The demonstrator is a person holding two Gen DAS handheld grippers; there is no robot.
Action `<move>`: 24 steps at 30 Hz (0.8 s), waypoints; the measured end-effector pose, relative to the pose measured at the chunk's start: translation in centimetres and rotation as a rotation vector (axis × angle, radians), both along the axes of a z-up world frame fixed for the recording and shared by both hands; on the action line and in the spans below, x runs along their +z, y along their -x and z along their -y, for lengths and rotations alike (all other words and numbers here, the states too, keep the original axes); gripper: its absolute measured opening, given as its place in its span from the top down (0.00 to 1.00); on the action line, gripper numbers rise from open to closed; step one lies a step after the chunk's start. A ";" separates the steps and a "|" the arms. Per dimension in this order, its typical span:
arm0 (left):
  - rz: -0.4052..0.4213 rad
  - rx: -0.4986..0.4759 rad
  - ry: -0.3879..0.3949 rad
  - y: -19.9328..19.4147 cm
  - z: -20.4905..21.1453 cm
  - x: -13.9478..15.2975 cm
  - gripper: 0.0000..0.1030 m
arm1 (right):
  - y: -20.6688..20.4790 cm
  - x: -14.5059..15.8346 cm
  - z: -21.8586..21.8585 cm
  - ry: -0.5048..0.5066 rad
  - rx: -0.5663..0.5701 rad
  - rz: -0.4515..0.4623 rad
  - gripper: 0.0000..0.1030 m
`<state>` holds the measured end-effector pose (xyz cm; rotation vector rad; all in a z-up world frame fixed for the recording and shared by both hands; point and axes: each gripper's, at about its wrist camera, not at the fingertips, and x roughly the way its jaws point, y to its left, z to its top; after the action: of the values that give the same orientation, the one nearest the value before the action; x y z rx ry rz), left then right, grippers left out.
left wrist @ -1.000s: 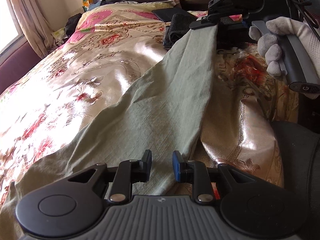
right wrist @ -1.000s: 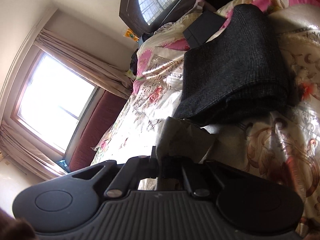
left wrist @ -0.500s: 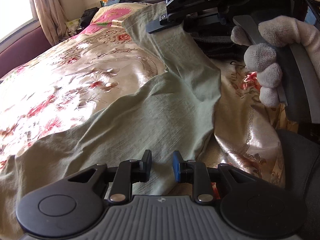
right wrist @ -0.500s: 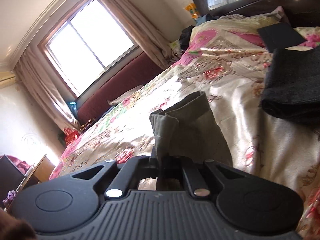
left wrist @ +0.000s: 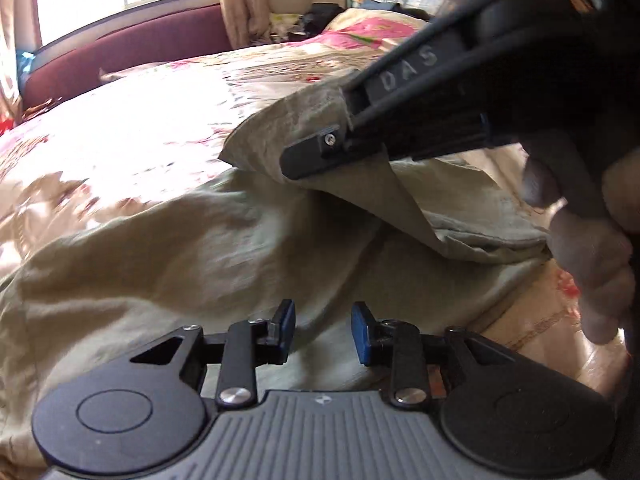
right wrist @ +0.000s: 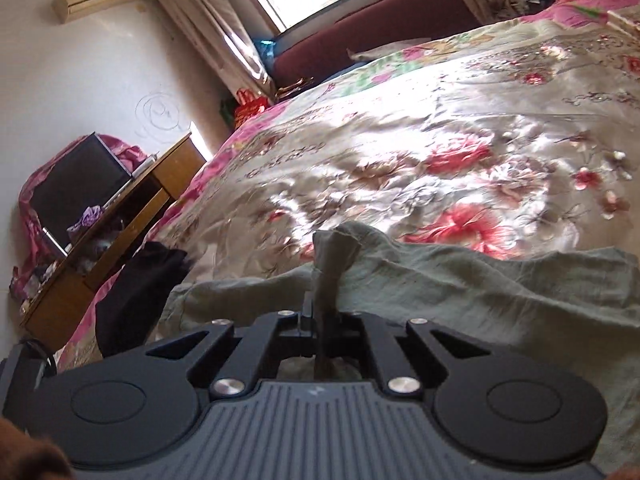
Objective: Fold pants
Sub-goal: 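Lift the trouser end with the right gripper and fold it over the stack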
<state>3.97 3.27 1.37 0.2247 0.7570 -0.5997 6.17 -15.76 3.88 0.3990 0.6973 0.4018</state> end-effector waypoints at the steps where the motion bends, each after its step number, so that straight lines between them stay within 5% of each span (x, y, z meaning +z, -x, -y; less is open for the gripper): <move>1: -0.004 0.028 0.011 -0.1 -1.5 -0.1 0.56 | -0.1 -0.1 -1.2 0.008 0.026 -0.009 0.96; 13: 0.083 0.209 0.141 0.2 -9.6 0.1 0.56 | -1.2 0.6 -12.7 0.076 0.200 -0.040 0.96; 24: 0.133 0.349 0.161 2.3 -15.0 0.8 0.51 | -2.0 2.9 -19.3 0.019 0.244 0.068 0.96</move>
<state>1.71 18.23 2.22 -0.0172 0.5975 -0.3083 8.14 3.50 6.73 0.2815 0.6846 0.6366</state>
